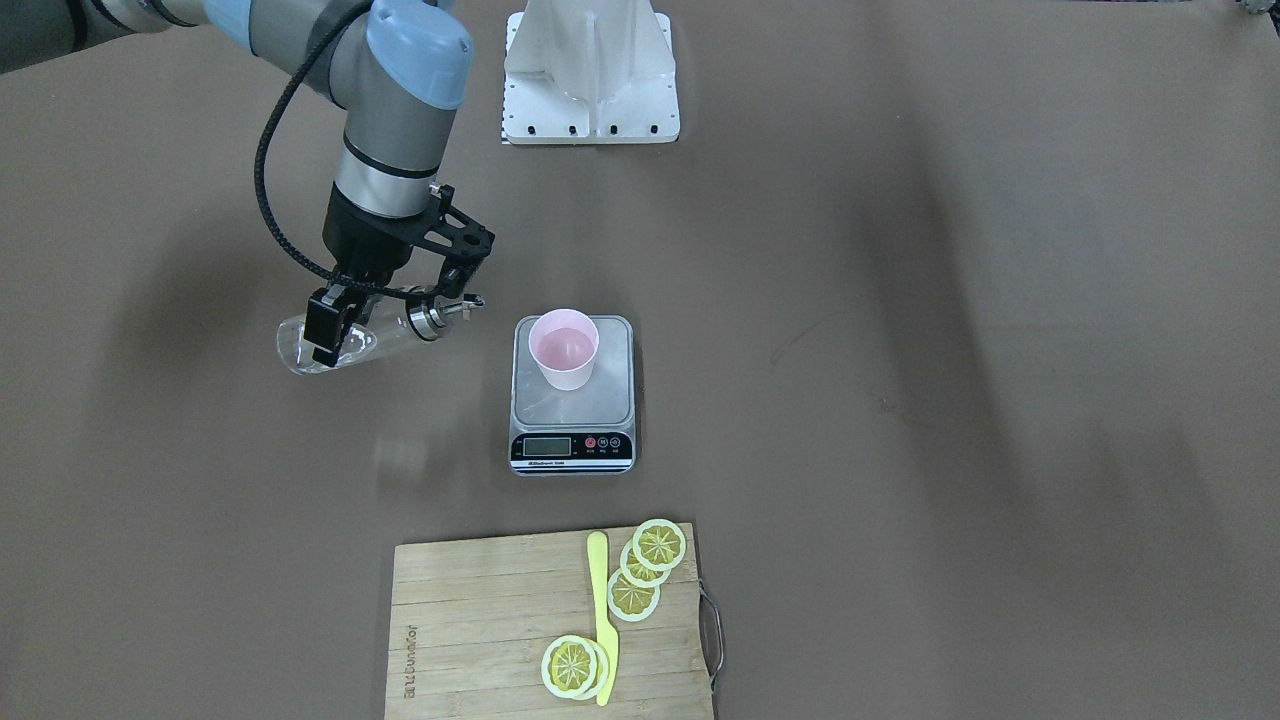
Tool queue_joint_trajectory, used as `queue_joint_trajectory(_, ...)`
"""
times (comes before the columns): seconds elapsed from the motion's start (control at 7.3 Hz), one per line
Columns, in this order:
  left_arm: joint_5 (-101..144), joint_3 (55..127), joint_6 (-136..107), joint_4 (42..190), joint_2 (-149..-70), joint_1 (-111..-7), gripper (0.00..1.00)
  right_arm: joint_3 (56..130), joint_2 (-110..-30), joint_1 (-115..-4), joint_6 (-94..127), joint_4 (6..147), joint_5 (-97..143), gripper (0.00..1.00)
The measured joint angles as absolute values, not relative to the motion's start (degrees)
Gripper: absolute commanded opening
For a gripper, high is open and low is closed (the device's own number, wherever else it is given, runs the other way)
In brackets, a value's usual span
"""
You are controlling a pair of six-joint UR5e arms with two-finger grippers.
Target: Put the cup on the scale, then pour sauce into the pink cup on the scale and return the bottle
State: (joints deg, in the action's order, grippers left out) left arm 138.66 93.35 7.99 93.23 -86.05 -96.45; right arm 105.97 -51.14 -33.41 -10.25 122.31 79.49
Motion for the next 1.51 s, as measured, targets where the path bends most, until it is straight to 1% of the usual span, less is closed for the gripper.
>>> queue_joint_trajectory(0.41, 138.7, 93.0, 8.0, 93.2, -86.0, -96.4, 0.98, 105.0, -47.0, -31.7, -10.3, 131.3, 75.0, 0.0)
queue_joint_trajectory(1.1, 138.7, 92.3, 8.2, 93.3, -85.5, -96.4, 0.98, 95.1, -39.2, -30.0, -10.0, 141.1, 70.7, 0.0)
queue_joint_trajectory(1.51, 138.7, 92.1, 8.3, 93.3, -85.2, -96.4, 0.98, 88.5, -35.4, -29.5, -8.9, 143.0, 69.9, 0.0)
